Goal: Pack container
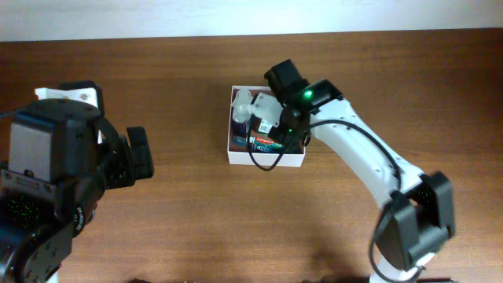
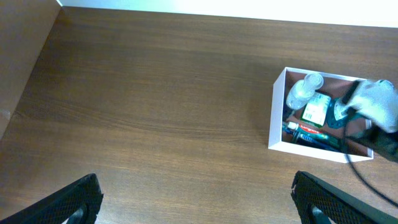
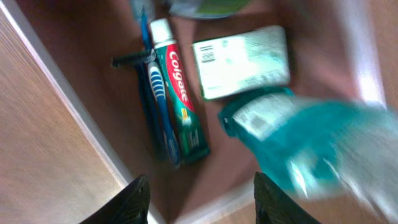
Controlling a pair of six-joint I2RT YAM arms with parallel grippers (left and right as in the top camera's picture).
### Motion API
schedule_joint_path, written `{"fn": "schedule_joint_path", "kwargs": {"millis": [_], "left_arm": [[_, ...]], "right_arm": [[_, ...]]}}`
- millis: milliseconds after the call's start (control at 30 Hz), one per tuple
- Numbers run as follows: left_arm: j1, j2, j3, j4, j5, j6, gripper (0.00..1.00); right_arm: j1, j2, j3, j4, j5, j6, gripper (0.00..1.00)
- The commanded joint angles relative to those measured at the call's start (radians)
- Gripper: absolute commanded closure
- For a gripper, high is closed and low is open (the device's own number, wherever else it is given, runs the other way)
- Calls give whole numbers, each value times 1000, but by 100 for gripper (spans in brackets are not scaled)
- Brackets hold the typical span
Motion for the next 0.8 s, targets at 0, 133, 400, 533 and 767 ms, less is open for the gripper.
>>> {"fn": "schedule_joint_path", "kwargs": {"millis": [0, 133, 400, 533, 767], "left_arm": [[6, 0, -2, 0, -14, 1, 1], [6, 0, -2, 0, -14, 1, 1], [6, 0, -2, 0, -14, 1, 1], [6, 0, -2, 0, -14, 1, 1], [6, 0, -2, 0, -14, 1, 1]], "right_arm": [[-45, -156, 66, -32, 12, 270, 51], [-140, -262, 66, -64, 11, 402, 47], [-295, -356, 66, -183, 4, 545, 1], [-299, -351, 64, -209, 5, 558, 1], [-299, -343, 64, -237, 12, 554, 1]]}}
